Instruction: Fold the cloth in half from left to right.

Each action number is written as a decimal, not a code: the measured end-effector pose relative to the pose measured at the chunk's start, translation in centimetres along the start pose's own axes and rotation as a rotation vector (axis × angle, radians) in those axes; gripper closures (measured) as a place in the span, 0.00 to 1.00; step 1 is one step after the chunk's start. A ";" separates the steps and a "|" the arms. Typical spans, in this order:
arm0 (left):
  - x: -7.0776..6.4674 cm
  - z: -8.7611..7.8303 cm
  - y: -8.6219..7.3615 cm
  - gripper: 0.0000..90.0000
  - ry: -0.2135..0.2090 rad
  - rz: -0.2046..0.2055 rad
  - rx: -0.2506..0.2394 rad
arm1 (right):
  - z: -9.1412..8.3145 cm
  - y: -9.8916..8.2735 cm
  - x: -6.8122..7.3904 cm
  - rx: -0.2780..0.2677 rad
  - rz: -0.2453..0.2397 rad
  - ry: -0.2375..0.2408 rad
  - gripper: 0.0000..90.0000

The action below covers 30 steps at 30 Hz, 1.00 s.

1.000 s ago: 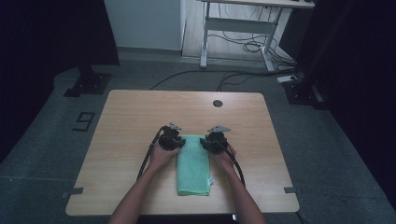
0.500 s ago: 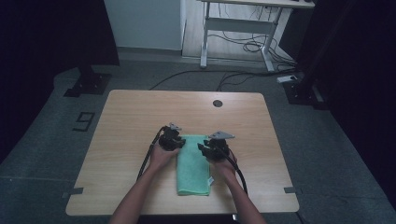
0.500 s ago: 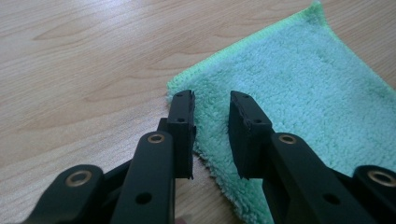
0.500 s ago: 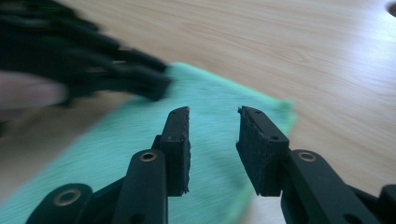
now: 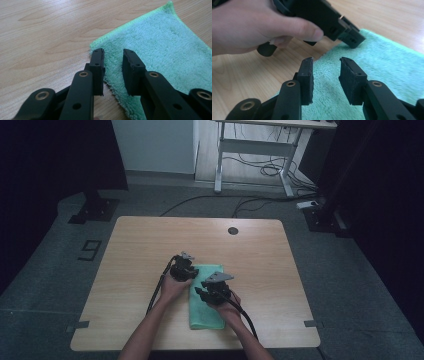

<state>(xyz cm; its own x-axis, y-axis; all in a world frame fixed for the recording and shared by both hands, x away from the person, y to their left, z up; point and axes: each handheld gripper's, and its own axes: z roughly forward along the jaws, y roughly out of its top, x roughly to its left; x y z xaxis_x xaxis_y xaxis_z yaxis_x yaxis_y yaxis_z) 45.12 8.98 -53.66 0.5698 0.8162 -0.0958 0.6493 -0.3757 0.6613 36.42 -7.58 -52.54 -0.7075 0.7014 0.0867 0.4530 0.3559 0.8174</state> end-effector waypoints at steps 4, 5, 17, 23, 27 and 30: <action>-0.1 0.0 0.0 0.79 0.008 0.012 0.000 | 1.4 -0.1 0.3 0.023 -0.013 -0.010 0.70; -0.2 0.0 0.0 0.79 0.012 0.014 0.000 | 1.7 -0.1 0.3 0.031 -0.017 -0.009 0.70; -0.2 0.0 0.0 0.79 0.010 0.007 0.002 | 1.3 -2.1 3.7 0.107 -0.128 0.040 0.69; -0.2 0.0 0.0 0.80 0.013 0.005 0.000 | -0.3 -3.7 4.9 0.090 -0.124 0.073 0.69; -0.2 0.0 0.0 0.80 0.015 0.003 0.000 | -1.3 -4.4 5.8 0.089 -0.145 0.089 0.69; -0.3 0.0 0.0 0.80 0.018 0.005 0.000 | -1.7 -4.8 6.1 0.081 -0.146 0.094 0.69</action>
<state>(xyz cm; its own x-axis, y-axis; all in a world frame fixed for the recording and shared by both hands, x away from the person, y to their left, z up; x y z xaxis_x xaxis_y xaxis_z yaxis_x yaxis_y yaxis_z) 44.99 8.74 -53.66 0.5640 0.8220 -0.0789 0.6463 -0.3799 0.6618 28.98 -6.04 -55.02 -0.8147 0.5792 0.0265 0.3814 0.5009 0.7769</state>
